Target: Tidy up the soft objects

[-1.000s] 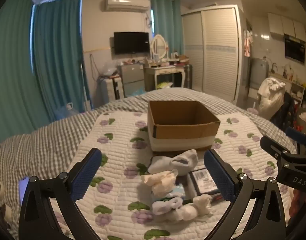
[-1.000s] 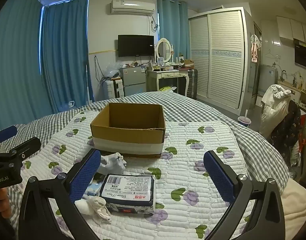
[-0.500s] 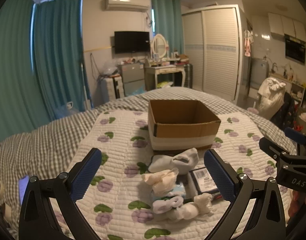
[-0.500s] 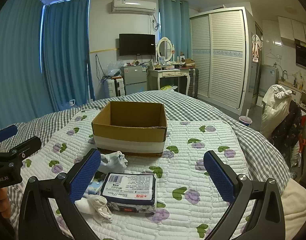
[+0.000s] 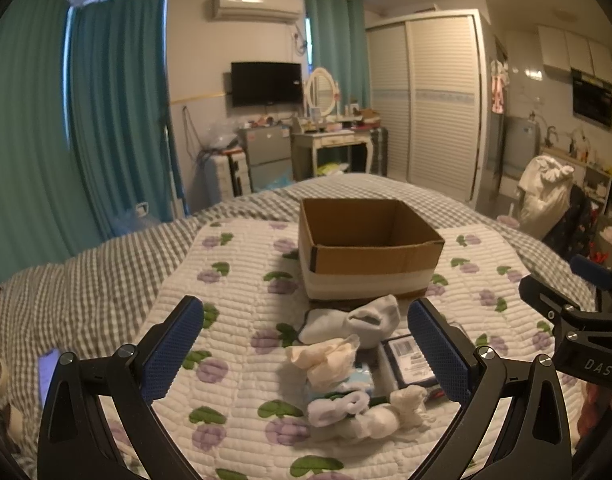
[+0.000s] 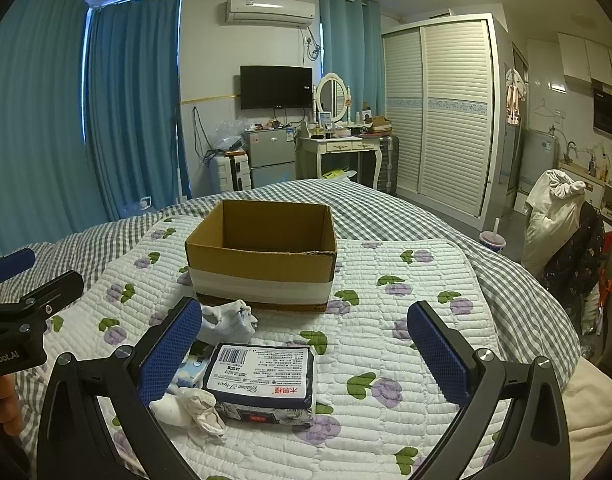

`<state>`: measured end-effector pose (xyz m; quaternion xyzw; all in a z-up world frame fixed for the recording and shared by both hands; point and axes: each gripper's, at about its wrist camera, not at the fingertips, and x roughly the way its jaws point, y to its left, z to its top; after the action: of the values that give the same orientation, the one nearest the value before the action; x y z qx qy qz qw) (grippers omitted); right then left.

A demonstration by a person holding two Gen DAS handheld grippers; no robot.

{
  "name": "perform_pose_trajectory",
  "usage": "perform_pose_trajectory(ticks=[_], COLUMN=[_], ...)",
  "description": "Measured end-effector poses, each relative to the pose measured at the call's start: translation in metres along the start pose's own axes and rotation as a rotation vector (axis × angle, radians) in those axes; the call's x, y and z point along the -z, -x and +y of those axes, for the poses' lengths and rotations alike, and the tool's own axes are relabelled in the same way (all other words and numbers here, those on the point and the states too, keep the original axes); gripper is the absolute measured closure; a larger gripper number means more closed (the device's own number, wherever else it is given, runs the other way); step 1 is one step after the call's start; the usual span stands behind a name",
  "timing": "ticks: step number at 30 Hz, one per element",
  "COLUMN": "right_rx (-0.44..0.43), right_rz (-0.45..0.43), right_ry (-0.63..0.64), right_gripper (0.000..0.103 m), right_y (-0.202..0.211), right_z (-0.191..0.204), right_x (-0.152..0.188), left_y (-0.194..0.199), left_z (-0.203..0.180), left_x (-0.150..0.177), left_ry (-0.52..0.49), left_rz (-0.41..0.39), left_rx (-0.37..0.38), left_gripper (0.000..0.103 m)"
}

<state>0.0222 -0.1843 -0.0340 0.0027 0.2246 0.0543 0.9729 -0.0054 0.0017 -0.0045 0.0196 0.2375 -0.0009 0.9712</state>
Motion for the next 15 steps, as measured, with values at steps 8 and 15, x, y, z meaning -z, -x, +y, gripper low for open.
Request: perform_pose_trajectory(ticks=[8, 15], right_rx=[0.000, -0.003], right_rz=[0.001, 0.003], right_ry=[0.001, 0.002], right_gripper=[0.000, 0.000], right_y=[0.0000, -0.0001], right_z=[0.0000, 0.0006], right_x=[0.0001, 0.0009], left_y=[-0.0008, -0.0010], left_z=[-0.0001, 0.0007], left_x=[0.0001, 0.0013], left_ry=[-0.003, -0.002], left_rz=[-0.001, 0.001], left_rx=[-0.001, -0.001], left_gripper=[0.000, 0.000])
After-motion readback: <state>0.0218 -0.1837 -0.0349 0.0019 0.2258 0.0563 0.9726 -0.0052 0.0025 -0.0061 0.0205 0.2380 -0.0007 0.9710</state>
